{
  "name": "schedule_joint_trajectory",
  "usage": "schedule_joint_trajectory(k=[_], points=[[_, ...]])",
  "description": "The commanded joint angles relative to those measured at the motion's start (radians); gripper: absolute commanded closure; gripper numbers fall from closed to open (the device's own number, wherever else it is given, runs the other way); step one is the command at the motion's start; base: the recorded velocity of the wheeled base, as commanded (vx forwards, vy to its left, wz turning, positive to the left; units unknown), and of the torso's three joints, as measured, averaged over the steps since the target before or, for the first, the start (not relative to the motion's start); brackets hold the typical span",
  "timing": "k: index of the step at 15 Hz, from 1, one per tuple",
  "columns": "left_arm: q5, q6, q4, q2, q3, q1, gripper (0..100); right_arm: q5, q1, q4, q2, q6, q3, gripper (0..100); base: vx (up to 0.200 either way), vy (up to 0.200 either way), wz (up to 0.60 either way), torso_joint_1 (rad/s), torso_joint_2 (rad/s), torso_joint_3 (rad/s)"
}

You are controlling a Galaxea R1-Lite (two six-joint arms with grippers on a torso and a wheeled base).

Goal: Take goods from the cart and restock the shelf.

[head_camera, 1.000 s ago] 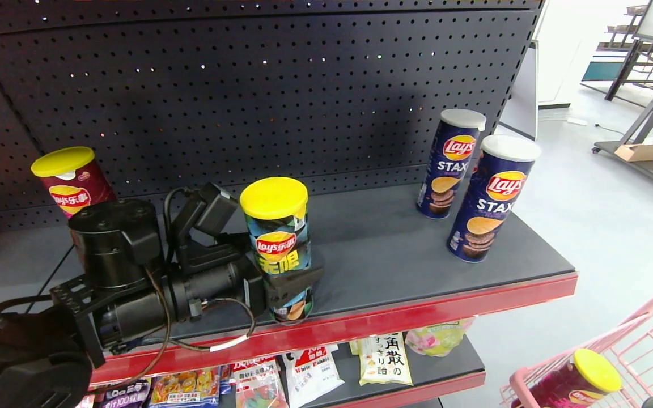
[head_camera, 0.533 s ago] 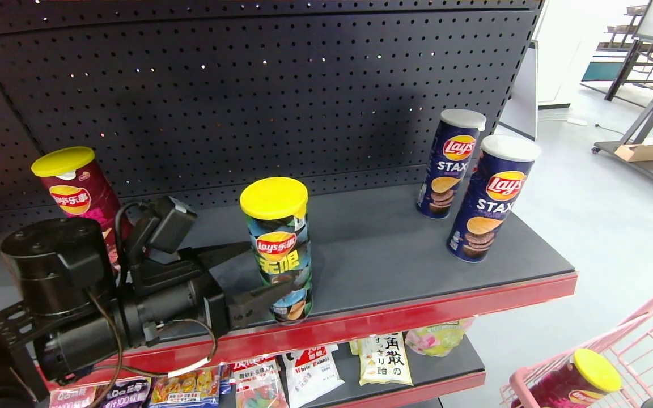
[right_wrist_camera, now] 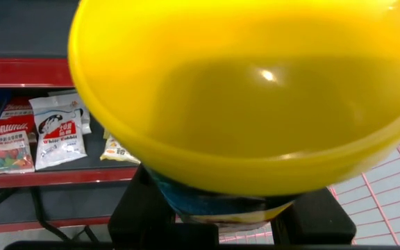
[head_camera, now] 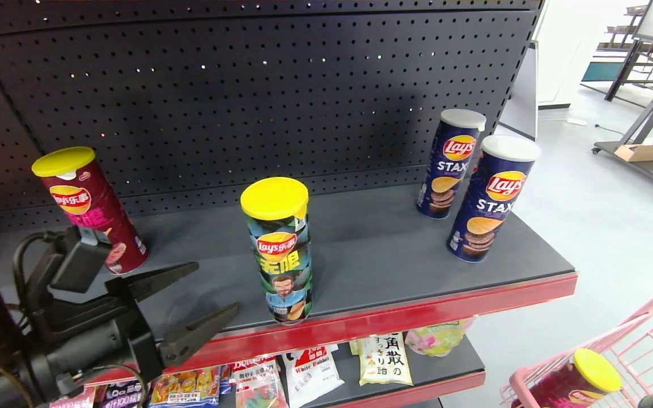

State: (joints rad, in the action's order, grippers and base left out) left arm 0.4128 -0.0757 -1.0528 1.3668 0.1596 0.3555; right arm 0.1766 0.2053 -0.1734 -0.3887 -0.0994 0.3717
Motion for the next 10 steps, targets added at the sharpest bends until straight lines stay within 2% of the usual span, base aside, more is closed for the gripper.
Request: schedule_joint_trajectory(k=[1,3,5,6,7,8,9,10], points=[[-0.002,0.001,0.06,-0.201,-0.066,-0.07,0,0.029,-0.012,0.003,-0.081,-0.019,0.035,100,0.0,0.0,0.0,0.0,0.0,0.0],[-0.003,0.001,0.194,-0.31,-0.041,-0.113,0,0.077,-0.044,0.005,-0.091,-0.091,0.03,100,0.0,0.0,0.0,0.0,0.0,0.0],[-0.006,0.004,0.487,-0.511,0.0,-0.145,0,0.075,-0.047,-0.005,-0.085,-0.102,0.03,100,0.0,0.0,0.0,0.0,0.0,0.0],[-0.006,0.007,0.573,-0.572,0.017,-0.145,0,0.072,-0.052,-0.005,-0.088,-0.102,0.032,100,0.0,0.0,0.0,0.0,0.0,0.0],[-0.009,0.01,0.795,-0.692,0.089,-0.145,0,0.06,-0.052,-0.003,-0.091,-0.097,0.036,100,0.0,0.0,0.0,0.0,0.0,0.0],[-0.011,0.025,0.959,-0.769,0.155,-0.15,0,0.04,-0.047,-0.005,-0.09,-0.097,0.035,100,0.0,0.0,0.0,0.0,0.0,0.0],[-0.015,0.068,1.12,-0.835,0.224,-0.175,0,0.02,-0.047,-0.003,-0.09,-0.099,0.035,100,0.0,0.0,0.0,0.0,0.0,0.0],[-0.034,0.128,1.277,-0.876,0.287,-0.213,0,0.009,-0.046,-0.001,-0.085,-0.103,0.039,100,0.0,0.0,0.0,0.0,0.0,0.0]])
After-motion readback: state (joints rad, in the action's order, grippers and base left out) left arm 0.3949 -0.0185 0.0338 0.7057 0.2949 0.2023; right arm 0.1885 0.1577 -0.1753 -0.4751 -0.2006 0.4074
